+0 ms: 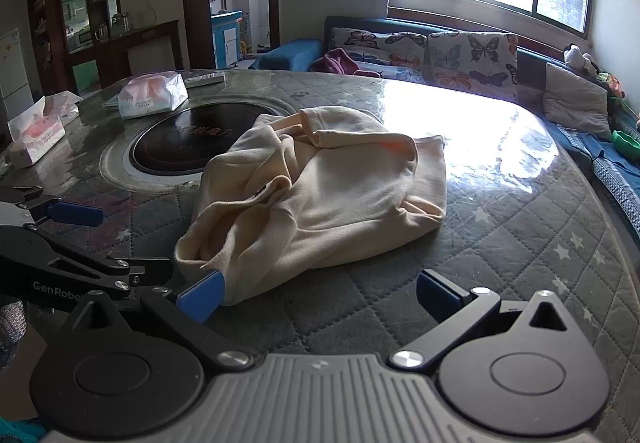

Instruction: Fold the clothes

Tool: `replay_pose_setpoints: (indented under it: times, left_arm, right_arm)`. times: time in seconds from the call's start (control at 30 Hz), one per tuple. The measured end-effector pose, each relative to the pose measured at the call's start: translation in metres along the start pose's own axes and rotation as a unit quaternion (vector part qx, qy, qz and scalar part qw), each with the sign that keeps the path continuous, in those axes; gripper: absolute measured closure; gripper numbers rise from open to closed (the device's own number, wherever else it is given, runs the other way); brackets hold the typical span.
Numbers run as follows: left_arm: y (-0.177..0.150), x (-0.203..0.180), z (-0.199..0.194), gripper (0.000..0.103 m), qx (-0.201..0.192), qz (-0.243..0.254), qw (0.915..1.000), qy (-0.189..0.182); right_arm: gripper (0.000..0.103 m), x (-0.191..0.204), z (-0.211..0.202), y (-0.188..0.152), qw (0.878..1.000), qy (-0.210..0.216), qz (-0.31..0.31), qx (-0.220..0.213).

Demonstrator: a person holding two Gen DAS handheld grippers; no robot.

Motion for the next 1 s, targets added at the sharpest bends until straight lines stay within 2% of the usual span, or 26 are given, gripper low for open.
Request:
replay_pose_setpoints:
  times: [0.3, 0.47, 0.6, 0.73, 0.9, 1.0]
  left_arm:
    - [0.018, 0.003, 0.002, 0.001, -0.021, 0.005, 0.9998, -0.004]
    - [0.032, 0.001, 0.008, 0.005, -0.032, 0.014, 0.9993, -0.009]
    - [0.048, 0.001, 0.018, 0.011, -0.037, 0.016, 0.9991, -0.015]
    - [0.067, 0.0, 0.032, 0.024, -0.038, 0.02, 0.9989, -0.02]
    - [0.094, -0.002, 0.054, 0.033, -0.044, 0.03, 0.9983, -0.025]
    - [0.107, -0.004, 0.071, 0.04, -0.04, 0.035, 0.9983, -0.023]
  right_arm:
    - [0.0, -0.005, 0.009, 0.009, 1.0, 0.002, -0.007, 0.0]
    - [0.002, -0.012, 0.018, 0.016, 1.0, 0.001, -0.013, 0.004]
    - [0.005, -0.025, 0.03, 0.026, 1.0, -0.002, -0.014, 0.003]
    - [0.013, -0.04, 0.044, 0.036, 1.0, -0.003, -0.008, 0.0]
    - [0.02, -0.058, 0.062, 0.049, 1.0, -0.003, -0.002, -0.001]
    - [0.022, -0.064, 0.074, 0.06, 1.0, -0.004, -0.02, 0.0]
Point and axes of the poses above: each gripper's, at about its wrist camera, not at the fingertips, and z roughly the way its jaws point, x to its left, y to its top, the point moved 3 cm from there along z, roughly the way its jaws point, and after that the axes turned 14 degrees about -z, right-handed, at the moved point
